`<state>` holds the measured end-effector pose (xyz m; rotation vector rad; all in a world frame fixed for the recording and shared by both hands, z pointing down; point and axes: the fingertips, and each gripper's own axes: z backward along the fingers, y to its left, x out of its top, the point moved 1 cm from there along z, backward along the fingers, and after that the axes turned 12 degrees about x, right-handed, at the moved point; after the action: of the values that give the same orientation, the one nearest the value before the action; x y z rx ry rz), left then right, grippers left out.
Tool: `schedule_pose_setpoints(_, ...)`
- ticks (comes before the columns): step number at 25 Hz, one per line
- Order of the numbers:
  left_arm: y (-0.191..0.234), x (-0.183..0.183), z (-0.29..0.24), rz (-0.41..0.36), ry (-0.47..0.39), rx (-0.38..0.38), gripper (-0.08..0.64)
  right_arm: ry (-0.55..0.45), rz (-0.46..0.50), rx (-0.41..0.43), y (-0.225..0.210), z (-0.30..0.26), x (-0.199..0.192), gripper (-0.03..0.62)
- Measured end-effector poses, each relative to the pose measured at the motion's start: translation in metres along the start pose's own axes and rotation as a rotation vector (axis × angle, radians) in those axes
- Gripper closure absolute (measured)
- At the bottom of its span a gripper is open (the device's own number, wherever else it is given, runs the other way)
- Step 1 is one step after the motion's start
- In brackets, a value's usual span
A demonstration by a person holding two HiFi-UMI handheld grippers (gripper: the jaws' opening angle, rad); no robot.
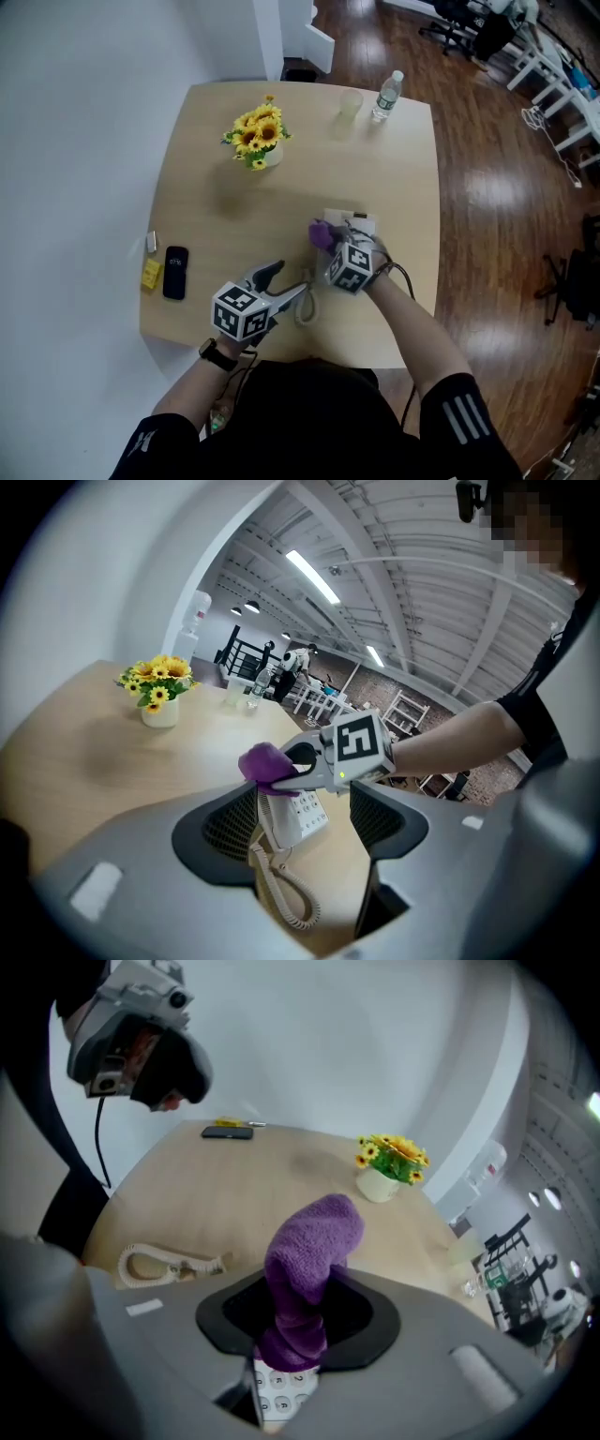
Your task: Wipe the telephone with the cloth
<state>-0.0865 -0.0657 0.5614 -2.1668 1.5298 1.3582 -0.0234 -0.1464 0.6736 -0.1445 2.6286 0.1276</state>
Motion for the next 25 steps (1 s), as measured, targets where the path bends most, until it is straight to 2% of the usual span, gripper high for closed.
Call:
schedule_pose_setpoints(8,-0.005,0.0,0.0,-0.008,0.0,0.009,0.256,0.051,0.169,-0.031,0.061,-0.013,-0.011,0.466)
schedule_pose_setpoints(15,-0.01,-0.007,-0.001,-0.01,0.013,0.009,0.256,0.098,0.272,0.045,0.113,-0.031,-0.026,0.465)
schedule_pose_setpoints(17,-0.011,-0.008,-0.001,-0.013,0.016,0.009,0.256,0.091,0.266,0.073,0.125,-0.037,-0.03,0.465)
schedule_pose_setpoints(21,-0.013,-0.009,-0.001,-0.017,0.019,0.015,0.256,0.127,0.2,0.189,0.147,-0.035,-0.04,0.465)
schedule_pose_setpoints(25,-0.013,-0.012,-0.006,-0.048,0.037,0.04,0.258,0.101,0.109,0.213,0.153,-0.041,-0.053,0.465)
